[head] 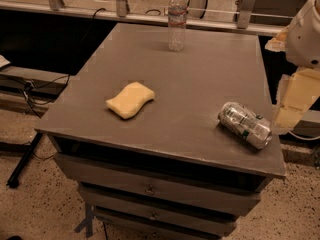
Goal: Place 7up can upright
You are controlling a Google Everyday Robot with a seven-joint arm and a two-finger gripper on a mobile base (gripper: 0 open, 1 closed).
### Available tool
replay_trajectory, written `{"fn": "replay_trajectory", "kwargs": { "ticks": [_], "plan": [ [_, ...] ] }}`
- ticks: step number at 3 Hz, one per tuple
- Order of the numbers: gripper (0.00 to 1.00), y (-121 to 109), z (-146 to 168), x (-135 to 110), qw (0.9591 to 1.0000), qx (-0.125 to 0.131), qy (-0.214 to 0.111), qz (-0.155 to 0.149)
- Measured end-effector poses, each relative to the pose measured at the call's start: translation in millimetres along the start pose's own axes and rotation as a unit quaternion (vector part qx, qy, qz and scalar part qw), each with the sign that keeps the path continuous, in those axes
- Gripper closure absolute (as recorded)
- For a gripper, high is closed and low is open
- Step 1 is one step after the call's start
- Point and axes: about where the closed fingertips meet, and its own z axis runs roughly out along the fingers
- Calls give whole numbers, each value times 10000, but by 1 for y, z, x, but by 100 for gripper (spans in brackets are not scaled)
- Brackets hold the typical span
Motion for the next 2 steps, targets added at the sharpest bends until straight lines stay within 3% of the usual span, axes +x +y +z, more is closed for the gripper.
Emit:
{"fn": "replay_trajectory", "kwargs": {
  "ticks": [1,2],
  "plan": [
    [0,-1,-1,-1,10000,36,-3,12],
    [0,-8,14,4,9986,281,153,424]
  ]
}}
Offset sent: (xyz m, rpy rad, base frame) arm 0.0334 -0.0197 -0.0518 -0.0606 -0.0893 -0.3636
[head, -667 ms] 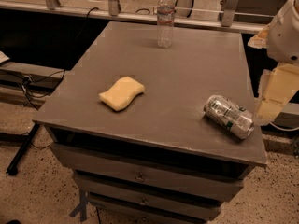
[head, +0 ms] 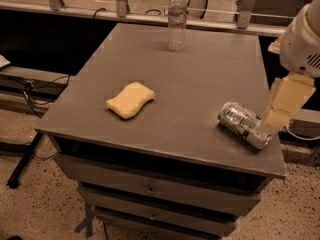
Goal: Place 7up can upright
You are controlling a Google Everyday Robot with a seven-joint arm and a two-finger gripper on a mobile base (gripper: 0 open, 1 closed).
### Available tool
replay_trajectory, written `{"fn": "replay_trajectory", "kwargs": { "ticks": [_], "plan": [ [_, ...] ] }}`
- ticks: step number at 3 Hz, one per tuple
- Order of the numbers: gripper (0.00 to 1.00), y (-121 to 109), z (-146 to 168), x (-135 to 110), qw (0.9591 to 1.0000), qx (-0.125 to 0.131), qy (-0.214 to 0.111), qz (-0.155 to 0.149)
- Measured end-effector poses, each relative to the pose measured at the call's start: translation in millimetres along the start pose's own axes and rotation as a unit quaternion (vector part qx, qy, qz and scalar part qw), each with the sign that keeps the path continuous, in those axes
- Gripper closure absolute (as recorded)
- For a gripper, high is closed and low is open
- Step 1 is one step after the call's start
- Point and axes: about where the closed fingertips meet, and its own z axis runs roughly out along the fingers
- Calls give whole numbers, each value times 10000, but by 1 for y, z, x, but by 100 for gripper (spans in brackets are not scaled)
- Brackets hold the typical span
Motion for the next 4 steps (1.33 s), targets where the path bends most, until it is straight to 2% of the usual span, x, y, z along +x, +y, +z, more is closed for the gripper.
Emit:
{"fn": "replay_trajectory", "kwargs": {
  "ticks": [1,2,3,4],
  "plan": [
    [0,-10,36,9,9964,369,307,692],
    [0,-13,72,18,9885,495,551,1318],
    [0,-9,104,19,9788,398,665,1895],
    [0,-1,127,8,9732,175,670,2193]
  ]
}}
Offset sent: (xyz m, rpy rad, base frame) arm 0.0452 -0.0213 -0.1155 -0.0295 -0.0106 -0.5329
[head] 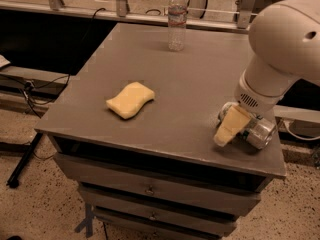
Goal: Place 7up can upright
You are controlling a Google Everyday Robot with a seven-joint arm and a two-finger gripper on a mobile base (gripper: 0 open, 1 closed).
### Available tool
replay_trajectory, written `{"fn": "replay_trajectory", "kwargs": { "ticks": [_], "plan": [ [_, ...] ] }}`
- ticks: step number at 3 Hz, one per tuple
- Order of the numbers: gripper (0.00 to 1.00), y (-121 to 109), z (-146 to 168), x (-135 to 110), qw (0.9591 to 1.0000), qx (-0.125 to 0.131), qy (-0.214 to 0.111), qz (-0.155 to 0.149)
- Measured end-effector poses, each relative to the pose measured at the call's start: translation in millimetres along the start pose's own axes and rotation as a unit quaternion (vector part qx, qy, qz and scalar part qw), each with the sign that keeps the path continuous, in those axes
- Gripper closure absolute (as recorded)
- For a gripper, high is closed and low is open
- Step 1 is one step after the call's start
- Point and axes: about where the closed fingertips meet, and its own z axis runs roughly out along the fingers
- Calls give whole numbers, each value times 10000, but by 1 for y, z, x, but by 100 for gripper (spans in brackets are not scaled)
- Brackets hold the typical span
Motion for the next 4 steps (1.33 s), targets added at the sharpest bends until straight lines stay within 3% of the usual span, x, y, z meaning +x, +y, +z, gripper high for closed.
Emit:
{"fn": "replay_trajectory", "kwargs": {
  "ticks": [1,4],
  "plan": [
    [17,12,20,-5,9994,-272,-11,203],
    [87,11,13,-12,9989,-351,-73,286]
  ]
}}
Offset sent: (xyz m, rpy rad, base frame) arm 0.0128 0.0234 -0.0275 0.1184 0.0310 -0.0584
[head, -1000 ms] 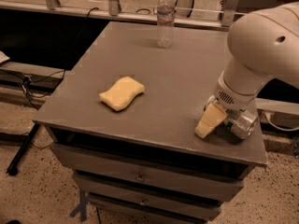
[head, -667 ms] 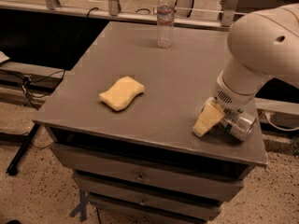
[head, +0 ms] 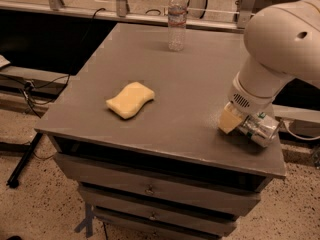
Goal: Place 7up can upright
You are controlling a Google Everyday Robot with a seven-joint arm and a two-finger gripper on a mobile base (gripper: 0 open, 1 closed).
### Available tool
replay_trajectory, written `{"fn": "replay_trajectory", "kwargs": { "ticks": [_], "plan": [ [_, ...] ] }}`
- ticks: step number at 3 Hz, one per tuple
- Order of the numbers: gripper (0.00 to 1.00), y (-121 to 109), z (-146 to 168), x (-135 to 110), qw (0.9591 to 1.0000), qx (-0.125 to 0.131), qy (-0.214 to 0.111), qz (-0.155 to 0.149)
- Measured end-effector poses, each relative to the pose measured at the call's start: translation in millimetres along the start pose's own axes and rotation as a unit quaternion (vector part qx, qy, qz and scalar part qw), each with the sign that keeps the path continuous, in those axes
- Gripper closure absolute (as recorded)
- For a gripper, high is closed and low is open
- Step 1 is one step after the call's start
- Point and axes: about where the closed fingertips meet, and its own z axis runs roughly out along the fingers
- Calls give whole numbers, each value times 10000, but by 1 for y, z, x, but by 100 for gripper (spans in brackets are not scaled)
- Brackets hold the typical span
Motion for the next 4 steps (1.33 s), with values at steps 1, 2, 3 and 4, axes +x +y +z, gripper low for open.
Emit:
{"fn": "replay_trajectory", "kwargs": {
  "ticks": [1,2,3,4],
  "plan": [
    [100,4,-18,-33,9983,-173,-459,-324],
    [100,19,-53,-103,9791,-682,-1668,-939],
    [100,31,-69,-148,9450,-1257,-2700,-1353],
    [100,39,-73,-167,8972,-1899,-3672,-1555]
  ]
}}
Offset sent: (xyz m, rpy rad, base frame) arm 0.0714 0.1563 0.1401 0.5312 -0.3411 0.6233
